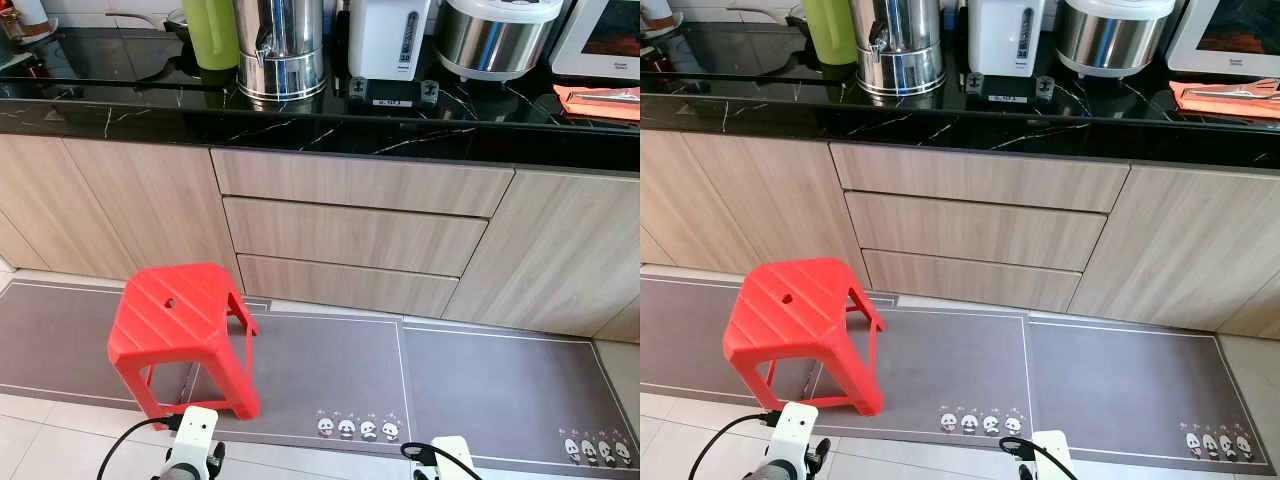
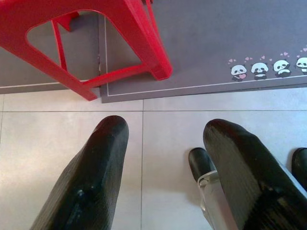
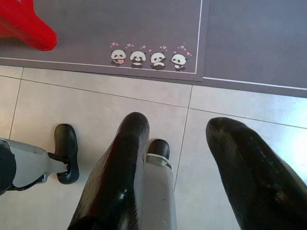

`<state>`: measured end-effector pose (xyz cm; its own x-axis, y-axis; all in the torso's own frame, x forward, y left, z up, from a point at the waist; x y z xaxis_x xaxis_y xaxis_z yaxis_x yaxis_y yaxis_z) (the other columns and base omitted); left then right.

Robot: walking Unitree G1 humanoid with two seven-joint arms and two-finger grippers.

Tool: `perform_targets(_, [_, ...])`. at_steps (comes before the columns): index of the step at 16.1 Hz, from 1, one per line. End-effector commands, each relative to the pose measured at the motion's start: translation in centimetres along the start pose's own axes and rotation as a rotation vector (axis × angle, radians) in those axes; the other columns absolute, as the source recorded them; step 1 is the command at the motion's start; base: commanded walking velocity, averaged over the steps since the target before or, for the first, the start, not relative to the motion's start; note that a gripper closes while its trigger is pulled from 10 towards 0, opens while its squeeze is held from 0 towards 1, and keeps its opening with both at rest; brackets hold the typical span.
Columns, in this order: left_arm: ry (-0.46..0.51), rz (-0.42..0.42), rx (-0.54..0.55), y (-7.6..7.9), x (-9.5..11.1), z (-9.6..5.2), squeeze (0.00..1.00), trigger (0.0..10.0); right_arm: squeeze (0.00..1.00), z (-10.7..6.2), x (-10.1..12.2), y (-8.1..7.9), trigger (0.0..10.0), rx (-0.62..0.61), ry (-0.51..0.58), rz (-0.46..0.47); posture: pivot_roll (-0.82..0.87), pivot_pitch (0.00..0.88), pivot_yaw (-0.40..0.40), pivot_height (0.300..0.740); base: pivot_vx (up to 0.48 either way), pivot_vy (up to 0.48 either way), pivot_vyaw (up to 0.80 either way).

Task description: Kitchen organization

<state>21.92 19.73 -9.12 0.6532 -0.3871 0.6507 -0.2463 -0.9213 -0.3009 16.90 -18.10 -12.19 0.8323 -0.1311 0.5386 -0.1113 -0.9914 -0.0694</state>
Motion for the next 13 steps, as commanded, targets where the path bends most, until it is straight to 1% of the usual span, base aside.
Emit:
perform_targets(1, [-0.071, 0.101, -0.125, 1.04, 2.82, 1.33, 0.00, 10.0, 0.00, -0.06, 1.39, 1.90, 10.0, -0.036, 0.071, 0.386, -0.02, 0.000, 0.030, 0.740, 0.000, 0.000, 0.00])
perform_targets(2, [-0.080, 0.093, -0.110, 0.52, 2.45, 1.26, 0.00, 10.0, 0.00, -0.01, 0.95, 1.39, 10.0, -0.040, 0.048, 0.358, -0.02, 0.000, 0.038, 0.740, 0.000, 0.000, 0.00])
perform_targets(13, [-0.080, 0.093, -0.110, 0.52, 2.45, 1.26, 0.00, 10.0, 0.00, -0.01, 0.95, 1.39, 10.0, -0.040, 0.048, 0.358, -0.02, 0.000, 0.038, 0.740, 0.000, 0.000, 0.00])
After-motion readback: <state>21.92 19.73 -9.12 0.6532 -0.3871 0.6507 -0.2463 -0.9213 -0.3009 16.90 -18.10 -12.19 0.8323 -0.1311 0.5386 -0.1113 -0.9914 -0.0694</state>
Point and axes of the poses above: a point about 5 cm out from each wrist's last joint towards the gripper, its own z axis pointing out of the wrist towards the gripper, its own x axis along the axis of the wrist's last joint, y = z × x, the point moved 3 cm from there along z, pointing out of the wrist towards the gripper, and after that the axes turned 11 degrees about z, right-handed, at the moved point
